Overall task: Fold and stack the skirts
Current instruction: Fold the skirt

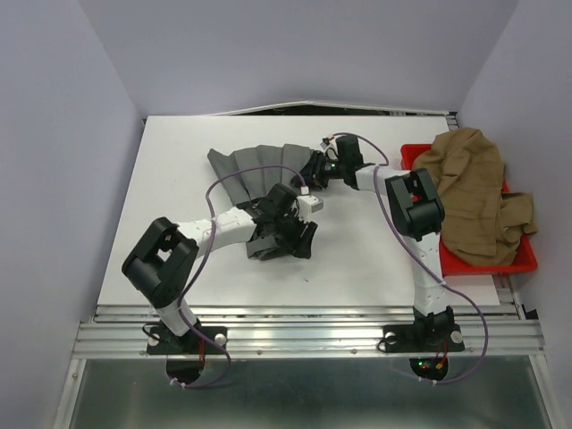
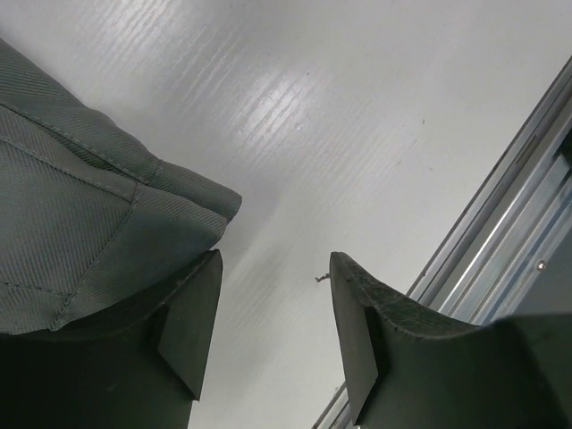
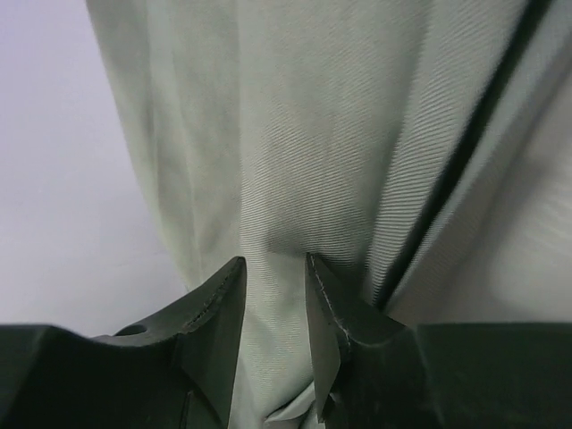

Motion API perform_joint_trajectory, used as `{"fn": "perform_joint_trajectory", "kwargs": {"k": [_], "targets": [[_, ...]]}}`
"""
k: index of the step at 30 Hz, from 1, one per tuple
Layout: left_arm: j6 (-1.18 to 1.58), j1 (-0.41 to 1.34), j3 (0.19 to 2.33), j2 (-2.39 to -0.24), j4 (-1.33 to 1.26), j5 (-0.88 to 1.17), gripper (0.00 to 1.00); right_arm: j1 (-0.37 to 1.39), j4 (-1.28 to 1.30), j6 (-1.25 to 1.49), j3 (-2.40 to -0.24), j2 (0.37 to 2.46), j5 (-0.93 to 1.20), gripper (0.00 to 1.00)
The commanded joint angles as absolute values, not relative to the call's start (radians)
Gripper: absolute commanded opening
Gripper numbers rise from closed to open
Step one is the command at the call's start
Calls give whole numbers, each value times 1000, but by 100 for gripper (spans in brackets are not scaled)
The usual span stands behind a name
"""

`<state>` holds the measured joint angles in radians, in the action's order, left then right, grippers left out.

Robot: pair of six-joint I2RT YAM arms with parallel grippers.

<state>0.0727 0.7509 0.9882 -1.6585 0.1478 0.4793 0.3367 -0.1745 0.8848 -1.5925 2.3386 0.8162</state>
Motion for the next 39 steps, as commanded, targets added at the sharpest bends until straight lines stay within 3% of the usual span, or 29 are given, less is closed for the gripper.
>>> {"fn": "perform_joint_trajectory", "kwargs": {"k": [1, 6, 8, 16, 22, 33, 39], "targets": [[-29, 750, 1063, -1540, 196, 375, 64, 334, -95, 770, -1640, 2355, 762, 38], [-263, 752, 1088, -1346, 308, 135, 74, 344, -48, 736, -1654, 2300, 778, 40], [-375, 759, 1059, -1263, 325, 63, 78, 344, -46, 747, -1667, 2266, 799, 47], [-506, 902, 790, -1143, 293, -127, 81, 374, 40, 710, -1632, 2086, 841, 54], [-546, 959, 712, -1225, 210, -153, 83, 449, 109, 623, -1543, 2022, 870, 51], [-604, 976, 660, -1371, 45, -268, 80, 535, 136, 562, -1450, 2190, 919, 38], [-620, 977, 632, -1440, 8, -308, 80, 535, 207, 457, -1454, 2276, 844, 35]]}}
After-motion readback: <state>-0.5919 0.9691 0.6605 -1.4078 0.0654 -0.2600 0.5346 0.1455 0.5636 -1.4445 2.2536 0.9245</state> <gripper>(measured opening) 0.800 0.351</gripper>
